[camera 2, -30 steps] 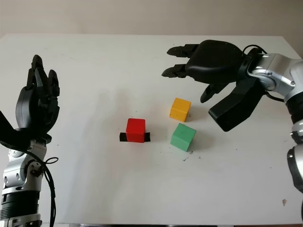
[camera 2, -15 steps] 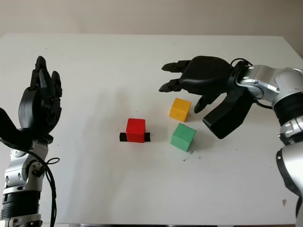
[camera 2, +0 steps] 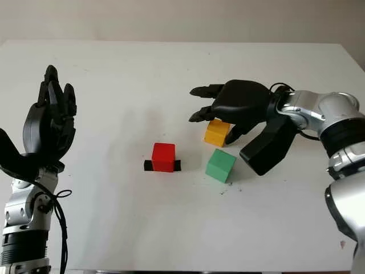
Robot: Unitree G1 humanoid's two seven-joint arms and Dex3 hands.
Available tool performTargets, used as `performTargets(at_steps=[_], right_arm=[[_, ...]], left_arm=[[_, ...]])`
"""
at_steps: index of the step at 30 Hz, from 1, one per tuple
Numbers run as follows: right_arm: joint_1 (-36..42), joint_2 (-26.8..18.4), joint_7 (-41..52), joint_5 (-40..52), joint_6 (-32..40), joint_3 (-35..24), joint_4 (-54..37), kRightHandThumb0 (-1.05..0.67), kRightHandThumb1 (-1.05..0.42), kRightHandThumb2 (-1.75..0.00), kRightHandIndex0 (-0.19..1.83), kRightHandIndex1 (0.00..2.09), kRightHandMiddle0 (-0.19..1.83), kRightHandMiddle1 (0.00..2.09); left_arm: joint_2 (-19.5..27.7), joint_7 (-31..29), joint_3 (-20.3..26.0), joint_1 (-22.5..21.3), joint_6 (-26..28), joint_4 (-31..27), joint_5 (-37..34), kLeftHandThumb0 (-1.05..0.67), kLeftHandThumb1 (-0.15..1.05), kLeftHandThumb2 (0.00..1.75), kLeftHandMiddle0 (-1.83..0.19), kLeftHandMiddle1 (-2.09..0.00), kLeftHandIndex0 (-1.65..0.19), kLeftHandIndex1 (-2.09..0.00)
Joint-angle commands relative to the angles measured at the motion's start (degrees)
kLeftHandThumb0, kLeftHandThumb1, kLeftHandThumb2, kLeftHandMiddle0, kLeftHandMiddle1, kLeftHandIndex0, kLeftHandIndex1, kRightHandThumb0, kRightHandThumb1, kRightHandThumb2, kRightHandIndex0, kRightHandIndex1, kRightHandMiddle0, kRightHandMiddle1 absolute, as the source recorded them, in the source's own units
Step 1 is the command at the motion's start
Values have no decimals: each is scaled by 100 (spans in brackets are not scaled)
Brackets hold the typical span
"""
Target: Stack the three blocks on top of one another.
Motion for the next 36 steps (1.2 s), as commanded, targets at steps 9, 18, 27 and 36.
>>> performTargets(at_steps=[9, 18, 27, 36], right_arm=[[-19, 42, -597, -88, 11, 164, 254, -35, -102, -5, 20, 7, 38, 139], [-184, -15, -603, -92, 71, 138, 204, -41, -97, -4, 24, 7, 36, 143], [-405, 3, -709, 349, 34, -211, 213, -37, -91, -6, 33, 7, 50, 119], [286, 622, 2302, 4002, 850, -1812, -544, -32, -92, -5, 31, 5, 44, 127]], left_arm=[[75, -186, -173, 172, 38, -162, 119, -77, 105, 67, 19, 0, 19, 0], [-29, -230, -336, 277, 245, -329, 99, -75, 105, 65, 19, 0, 19, 0], [-58, -233, -434, 360, 298, -418, 130, -74, 105, 66, 19, 0, 19, 0], [-79, -205, -456, 387, 273, -420, 134, -75, 105, 66, 19, 0, 19, 0]])
